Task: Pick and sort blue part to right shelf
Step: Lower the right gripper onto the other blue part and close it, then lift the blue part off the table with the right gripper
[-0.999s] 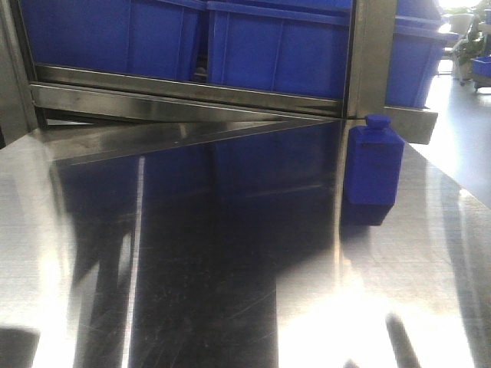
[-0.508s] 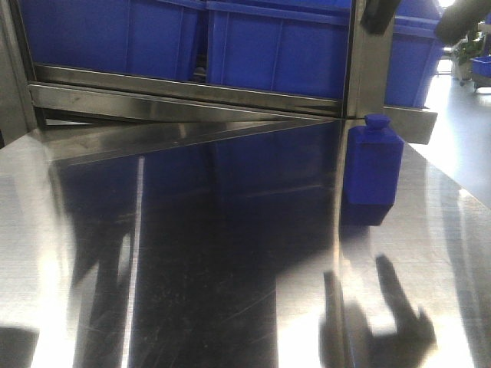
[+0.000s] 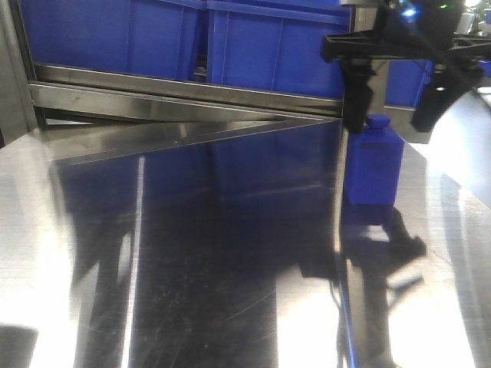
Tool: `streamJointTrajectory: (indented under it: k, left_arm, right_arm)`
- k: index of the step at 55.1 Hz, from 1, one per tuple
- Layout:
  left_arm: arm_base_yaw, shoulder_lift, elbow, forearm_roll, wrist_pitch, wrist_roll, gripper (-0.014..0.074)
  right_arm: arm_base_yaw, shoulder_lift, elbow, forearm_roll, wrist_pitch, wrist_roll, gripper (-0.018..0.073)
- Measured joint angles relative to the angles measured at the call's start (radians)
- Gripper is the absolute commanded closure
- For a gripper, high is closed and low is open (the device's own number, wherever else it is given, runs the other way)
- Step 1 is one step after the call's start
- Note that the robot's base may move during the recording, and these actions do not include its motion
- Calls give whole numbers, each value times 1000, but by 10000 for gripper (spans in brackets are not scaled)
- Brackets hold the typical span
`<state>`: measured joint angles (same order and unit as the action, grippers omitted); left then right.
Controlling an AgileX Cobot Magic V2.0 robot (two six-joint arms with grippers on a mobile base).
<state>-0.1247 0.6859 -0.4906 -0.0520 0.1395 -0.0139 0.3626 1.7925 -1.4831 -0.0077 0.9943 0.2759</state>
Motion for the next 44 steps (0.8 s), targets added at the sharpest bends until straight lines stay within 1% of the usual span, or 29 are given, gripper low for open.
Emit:
streamJointTrajectory:
  k: [14,20,23,27,32,36,39,44]
  left_arm:
    - [0,0,0,0,0,0,246]
    - [0,0,0,0,0,0,246]
    - [0,0,0,0,0,0,246]
    - [0,0,0,0,0,0,246]
    - [0,0,0,0,0,0,246]
    - [0,0,0,0,0,0,252]
    - [0,0,0,0,0,0,253]
    - [0,0,0,0,2,0,253]
  right_arm:
    - [14,66,0,8,-23,0,-25]
    - [24,82,0,8,-22,0,4]
    - [28,86,0,8,-22,0,52]
    - [30,90,0,8,-22,0,156]
    - [30,90,0,8,-22,0,328]
    - [30,90,0,8,-18,0,417]
    - [30,90,0,8,-13,0,437]
    - [30,81,0,8,-5,2,437]
